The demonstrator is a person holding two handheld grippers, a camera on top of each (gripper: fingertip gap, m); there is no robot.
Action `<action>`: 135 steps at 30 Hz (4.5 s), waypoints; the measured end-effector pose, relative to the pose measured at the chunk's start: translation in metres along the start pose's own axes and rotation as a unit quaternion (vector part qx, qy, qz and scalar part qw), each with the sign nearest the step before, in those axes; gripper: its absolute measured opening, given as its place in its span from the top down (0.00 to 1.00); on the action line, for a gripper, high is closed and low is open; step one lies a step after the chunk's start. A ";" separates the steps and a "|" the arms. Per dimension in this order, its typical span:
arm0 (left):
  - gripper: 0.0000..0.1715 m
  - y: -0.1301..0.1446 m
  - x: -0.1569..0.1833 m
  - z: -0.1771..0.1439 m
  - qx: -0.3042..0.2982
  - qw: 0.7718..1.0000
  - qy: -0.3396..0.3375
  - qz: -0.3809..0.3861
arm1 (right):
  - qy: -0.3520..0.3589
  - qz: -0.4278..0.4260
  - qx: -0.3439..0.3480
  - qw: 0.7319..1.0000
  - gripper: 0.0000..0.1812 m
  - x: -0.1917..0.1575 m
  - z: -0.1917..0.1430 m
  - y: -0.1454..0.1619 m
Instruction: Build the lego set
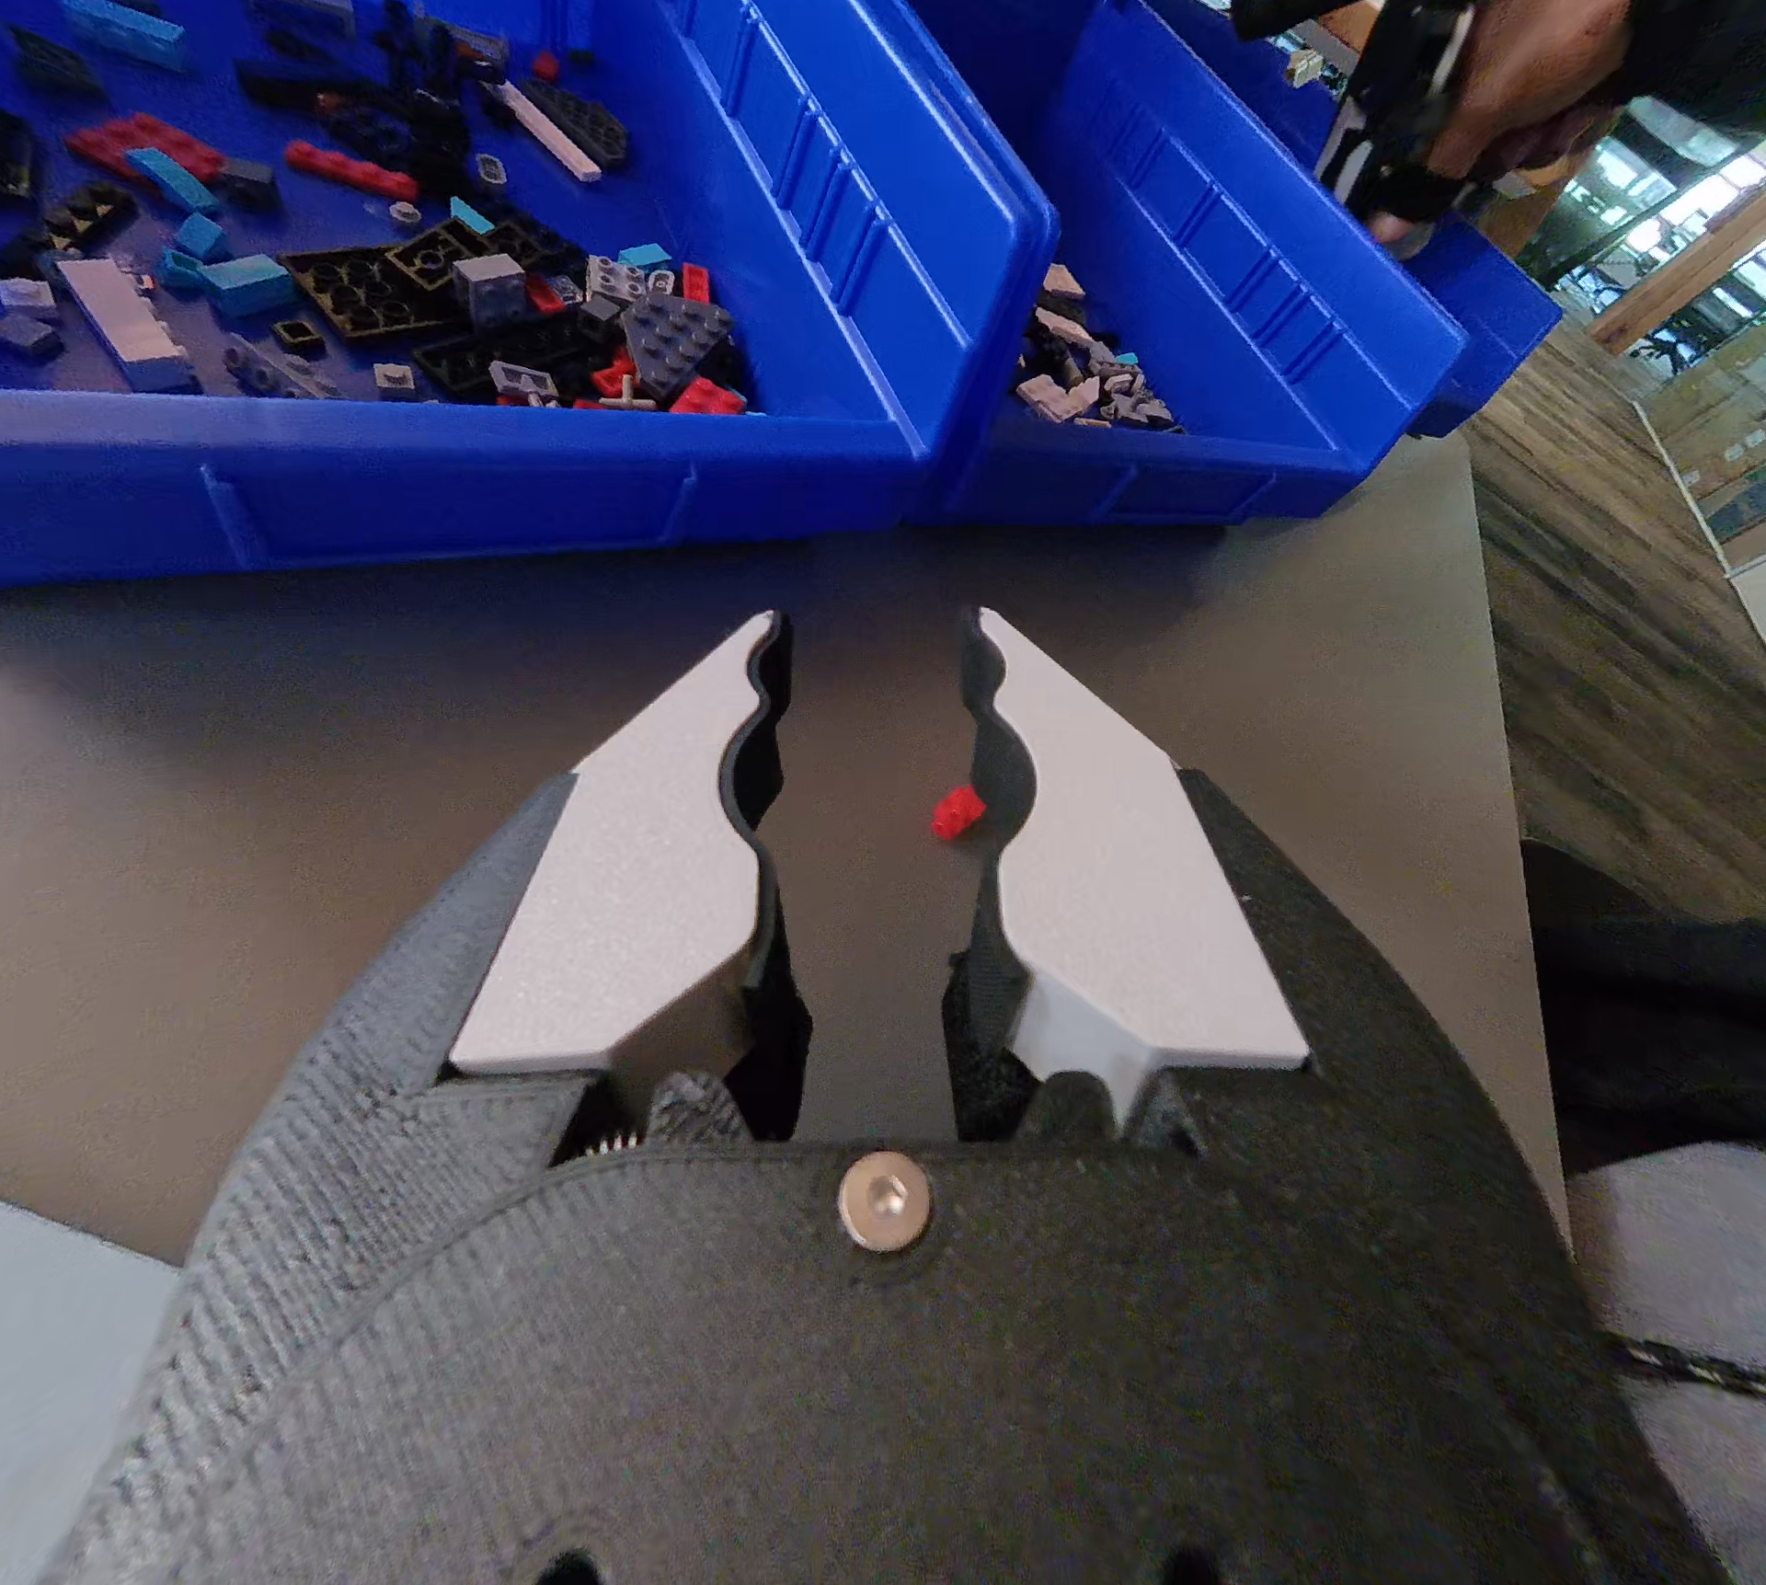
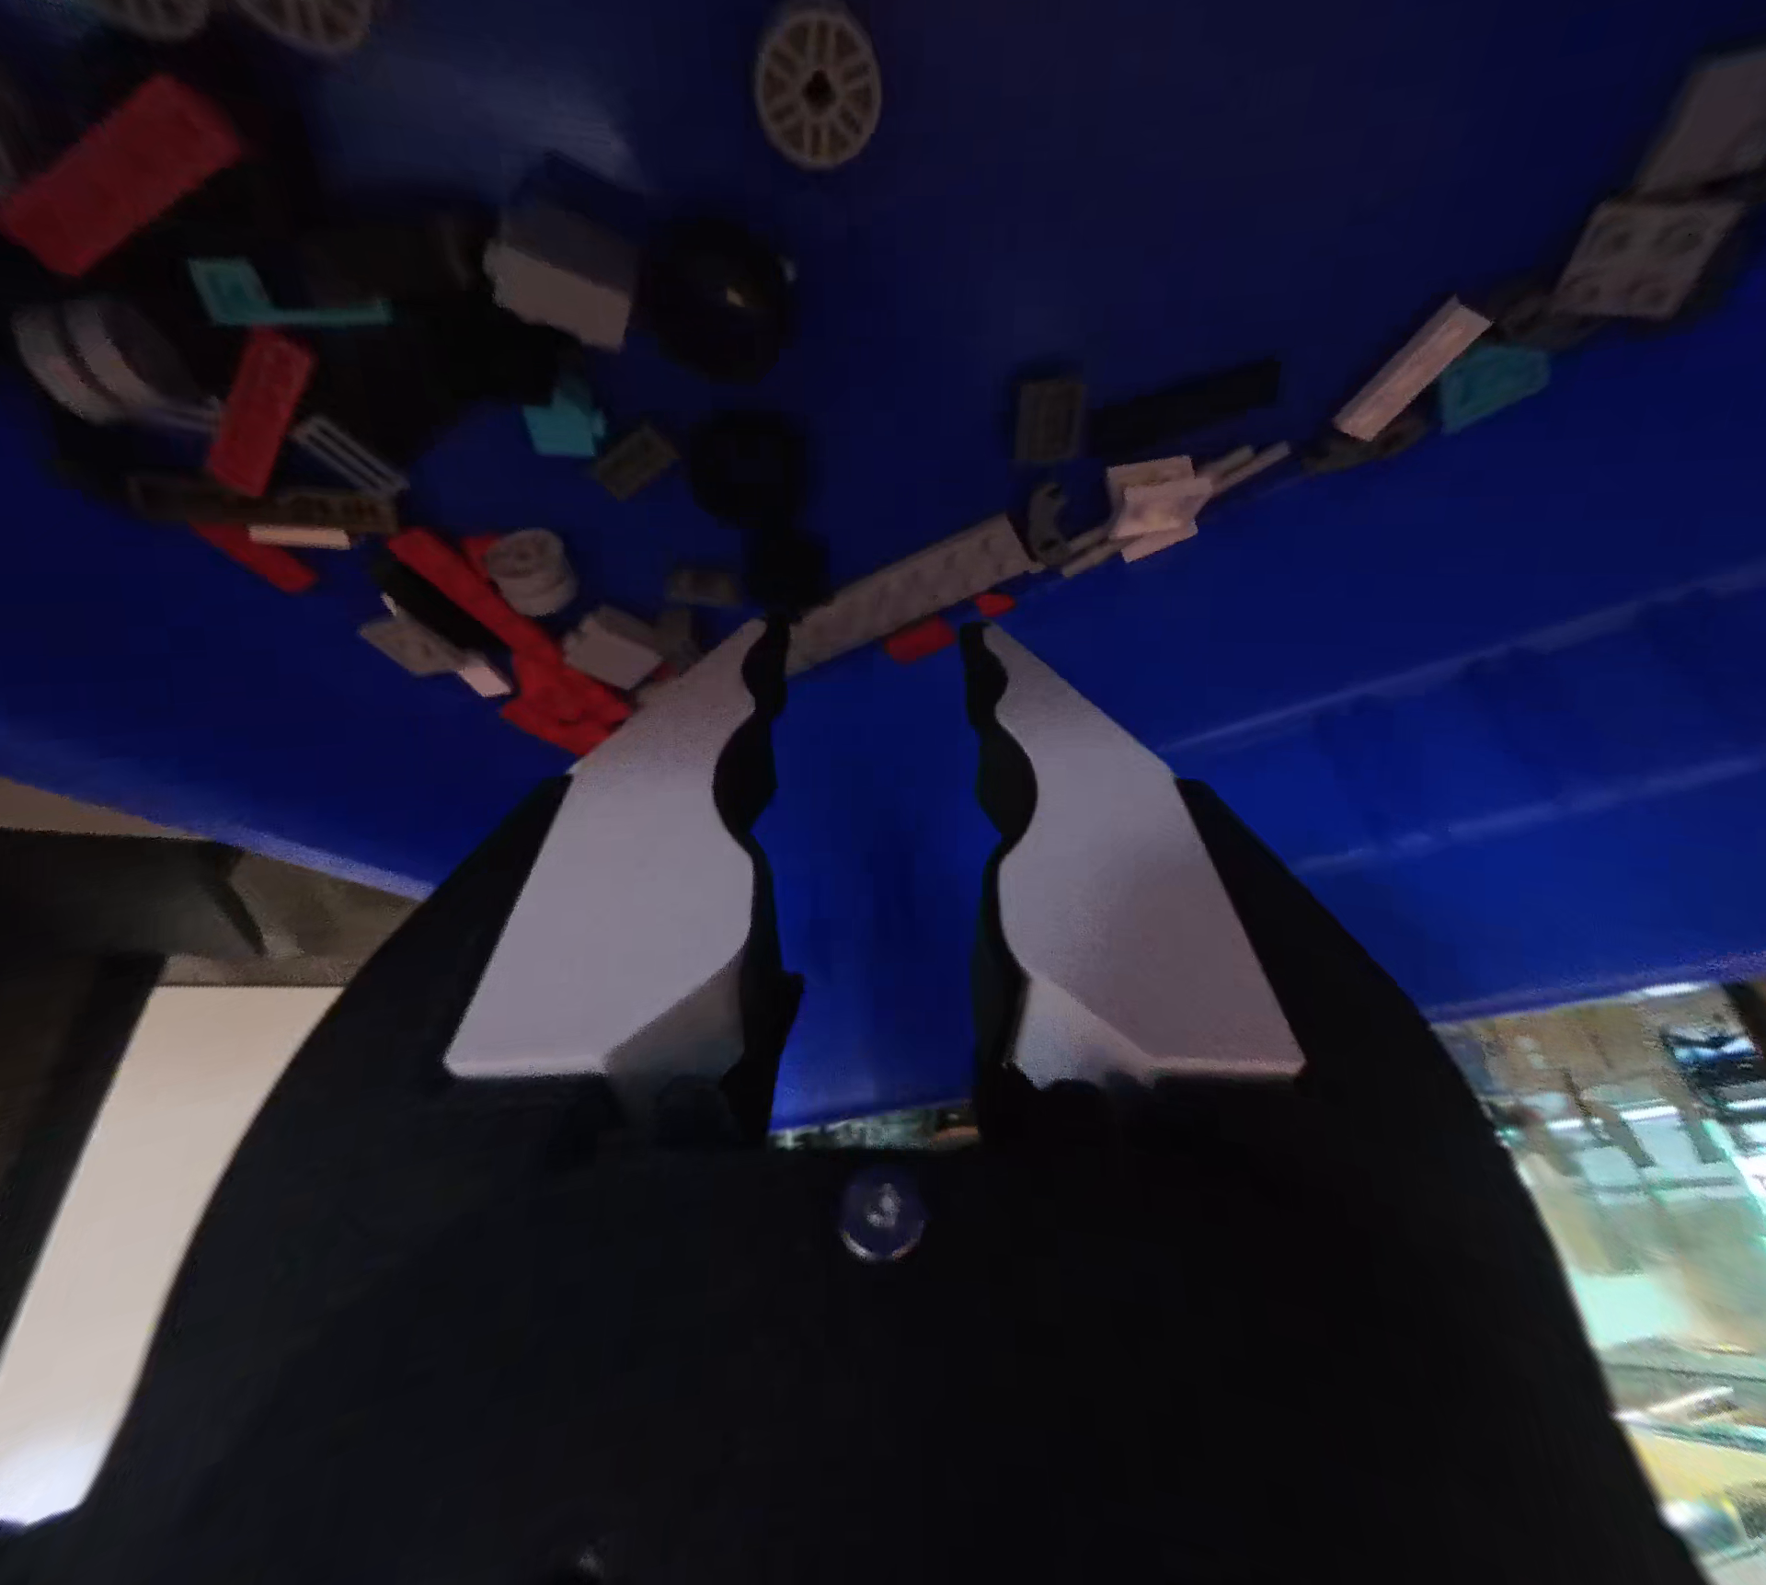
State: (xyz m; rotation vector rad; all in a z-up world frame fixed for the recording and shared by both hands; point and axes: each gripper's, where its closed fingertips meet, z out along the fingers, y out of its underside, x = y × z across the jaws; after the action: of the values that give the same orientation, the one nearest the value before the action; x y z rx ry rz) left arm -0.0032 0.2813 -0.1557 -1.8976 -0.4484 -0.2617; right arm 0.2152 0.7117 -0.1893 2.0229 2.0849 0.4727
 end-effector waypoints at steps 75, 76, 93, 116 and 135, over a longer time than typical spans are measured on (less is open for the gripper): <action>0.79 -0.002 0.008 -0.003 0.011 1.000 0.018 0.012 | 0.048 0.059 0.496 0.865 0.89 -0.042 -0.223 -0.020; 0.79 -0.003 0.008 -0.004 0.013 1.000 0.018 0.013 | 0.043 0.041 0.512 0.857 0.89 -0.060 -0.237 -0.020; 0.80 0.012 0.011 -0.114 0.140 0.989 -0.046 -0.005 | -0.066 -0.352 0.480 0.801 0.89 -0.439 -0.211 -0.121; 0.80 0.040 -0.017 -0.209 0.193 0.970 -0.128 -0.077 | -0.188 -0.400 0.455 0.773 0.91 -0.598 -0.143 -0.215; 0.80 -0.003 -0.069 -0.208 0.192 0.962 -0.193 -0.036 | -0.234 -0.366 0.543 0.718 0.93 -0.560 -0.159 -0.227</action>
State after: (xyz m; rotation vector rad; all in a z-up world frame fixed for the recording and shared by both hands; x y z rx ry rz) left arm -0.0601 0.0763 -0.1050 -1.5482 -0.7711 0.1476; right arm -0.0283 0.1371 -0.1679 1.0717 2.7118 -1.5344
